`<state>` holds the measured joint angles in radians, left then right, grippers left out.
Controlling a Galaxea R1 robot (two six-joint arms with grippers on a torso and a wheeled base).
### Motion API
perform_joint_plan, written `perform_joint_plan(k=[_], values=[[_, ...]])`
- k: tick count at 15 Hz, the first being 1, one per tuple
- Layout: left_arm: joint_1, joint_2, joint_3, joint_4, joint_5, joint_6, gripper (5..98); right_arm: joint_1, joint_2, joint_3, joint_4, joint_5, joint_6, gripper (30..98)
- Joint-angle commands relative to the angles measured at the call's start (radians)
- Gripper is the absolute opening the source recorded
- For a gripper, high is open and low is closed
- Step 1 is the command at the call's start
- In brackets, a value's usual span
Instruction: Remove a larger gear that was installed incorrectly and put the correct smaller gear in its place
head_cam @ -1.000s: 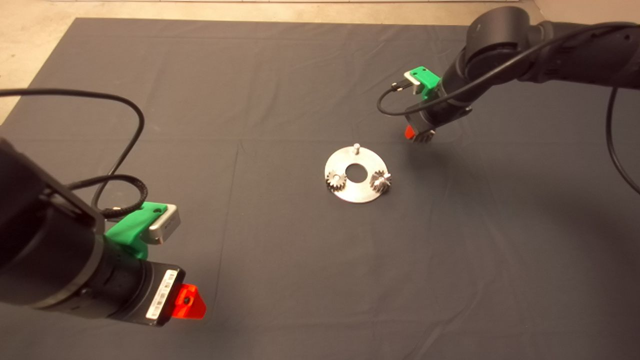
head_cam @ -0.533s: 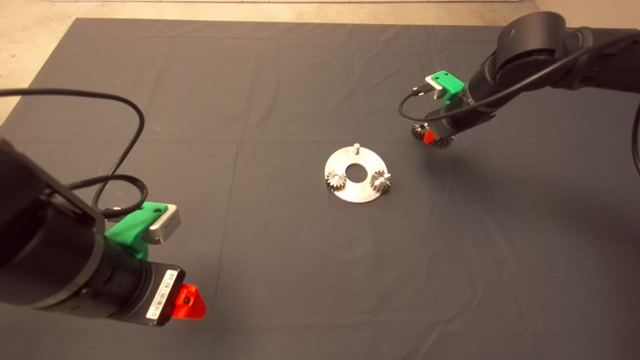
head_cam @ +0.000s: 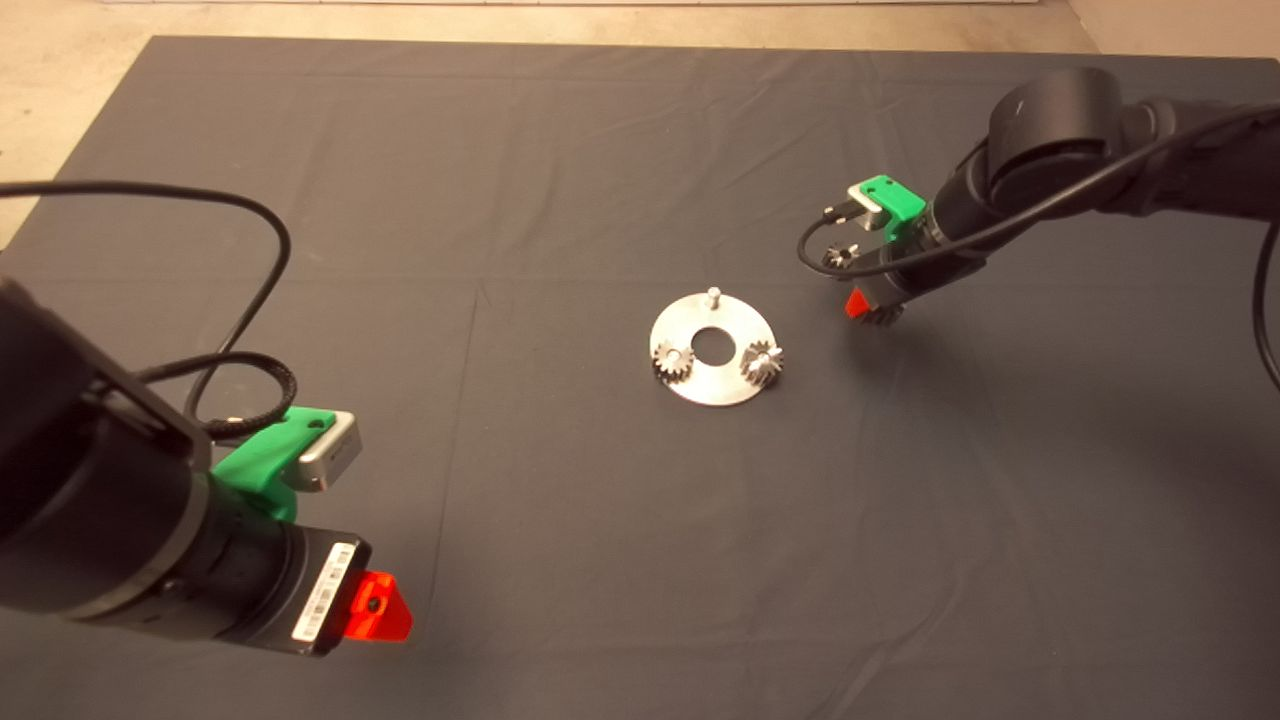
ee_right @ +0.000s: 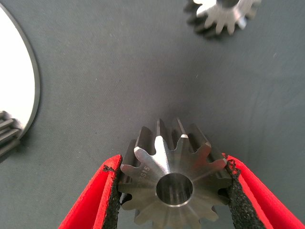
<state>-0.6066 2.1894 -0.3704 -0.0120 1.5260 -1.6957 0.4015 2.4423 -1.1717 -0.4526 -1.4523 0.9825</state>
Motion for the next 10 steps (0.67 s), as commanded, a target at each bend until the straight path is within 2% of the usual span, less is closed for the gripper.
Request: perform_joint_plan(k=[1, 6, 8, 10], values=[[-0.006, 0.002, 0.016, -0.016, 0.016, -0.007, 97.8, 0.030, 0.001, 0.014, -0.012, 0.007, 0.028, 48.5], [-0.006, 0.002, 0.016, -0.016, 0.016, -0.007, 97.8, -0.009, 0.002, 0.015, -0.012, 0.010, 0.031, 48.5], [-0.006, 0.002, 0.016, -0.016, 0.016, -0.007, 97.8, -0.018, 0.001, 0.014, -0.012, 0.033, 0.031, 48.5], [-0.006, 0.002, 0.016, -0.016, 0.016, -0.007, 97.8, -0.023, 0.002, 0.014, -0.012, 0.040, 0.031, 48.5]])
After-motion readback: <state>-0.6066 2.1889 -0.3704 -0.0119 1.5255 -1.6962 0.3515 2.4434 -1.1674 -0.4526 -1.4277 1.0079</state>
